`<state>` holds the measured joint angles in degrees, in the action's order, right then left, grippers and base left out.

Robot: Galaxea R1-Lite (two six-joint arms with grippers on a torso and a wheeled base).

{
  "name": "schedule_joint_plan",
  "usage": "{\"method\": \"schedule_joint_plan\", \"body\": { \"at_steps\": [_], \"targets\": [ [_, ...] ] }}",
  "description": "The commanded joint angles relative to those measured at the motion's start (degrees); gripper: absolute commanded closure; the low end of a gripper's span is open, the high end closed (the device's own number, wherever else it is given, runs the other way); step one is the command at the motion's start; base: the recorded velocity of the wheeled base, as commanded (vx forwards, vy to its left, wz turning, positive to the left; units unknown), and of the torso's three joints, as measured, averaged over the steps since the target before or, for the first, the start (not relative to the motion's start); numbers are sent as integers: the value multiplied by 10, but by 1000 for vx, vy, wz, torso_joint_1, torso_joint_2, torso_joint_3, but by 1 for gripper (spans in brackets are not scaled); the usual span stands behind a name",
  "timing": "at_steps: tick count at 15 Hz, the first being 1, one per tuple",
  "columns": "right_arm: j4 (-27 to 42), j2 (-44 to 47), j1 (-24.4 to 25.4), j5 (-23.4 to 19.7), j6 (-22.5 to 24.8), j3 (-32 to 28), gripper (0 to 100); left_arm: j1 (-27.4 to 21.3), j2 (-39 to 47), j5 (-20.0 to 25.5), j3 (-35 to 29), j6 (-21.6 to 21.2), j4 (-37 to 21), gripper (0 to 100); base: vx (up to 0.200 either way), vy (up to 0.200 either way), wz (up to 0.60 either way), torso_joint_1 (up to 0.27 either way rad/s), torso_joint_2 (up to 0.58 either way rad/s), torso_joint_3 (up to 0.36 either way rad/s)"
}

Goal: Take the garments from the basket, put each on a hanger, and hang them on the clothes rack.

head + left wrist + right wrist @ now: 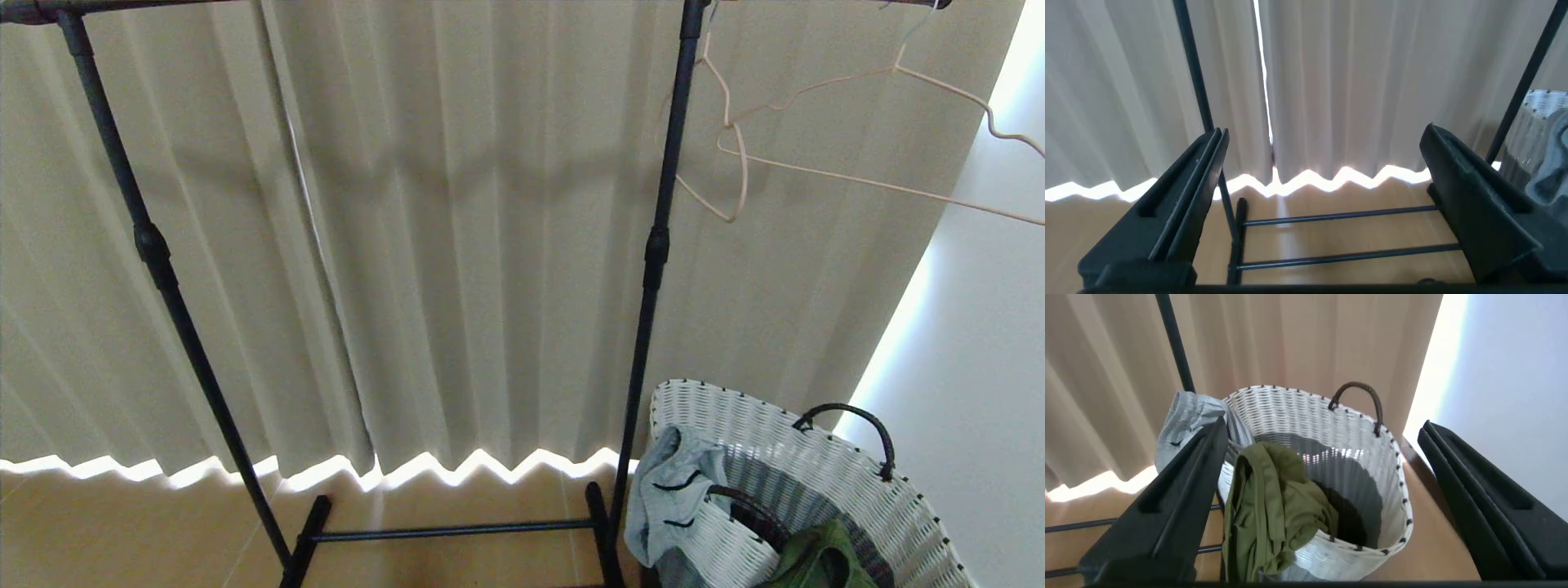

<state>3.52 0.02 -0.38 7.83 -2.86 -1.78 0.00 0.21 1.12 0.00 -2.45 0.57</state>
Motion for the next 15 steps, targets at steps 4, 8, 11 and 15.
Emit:
{"method": "schedule_joint_plan", "body": {
  "at_steps": [4, 8, 11, 15],
  "targets": [
    [0, 0, 0, -1, 0, 0, 0, 0, 0, 0, 0, 0, 0, 0, 0, 0, 0, 0, 0, 0],
    [0, 0, 0, -1, 0, 1, 0, 0, 1, 1, 0, 0, 0, 0, 200, 0, 0, 2, 1, 1],
    [1, 0, 0, -1, 1, 0, 0, 0, 0, 0, 0, -1, 0, 0, 0, 0, 0, 0, 0, 0],
    [23, 15, 6, -14, 74, -37, 0, 0, 1, 1, 0, -1, 0, 0, 0, 0, 0, 0, 0, 0]
  ]
}}
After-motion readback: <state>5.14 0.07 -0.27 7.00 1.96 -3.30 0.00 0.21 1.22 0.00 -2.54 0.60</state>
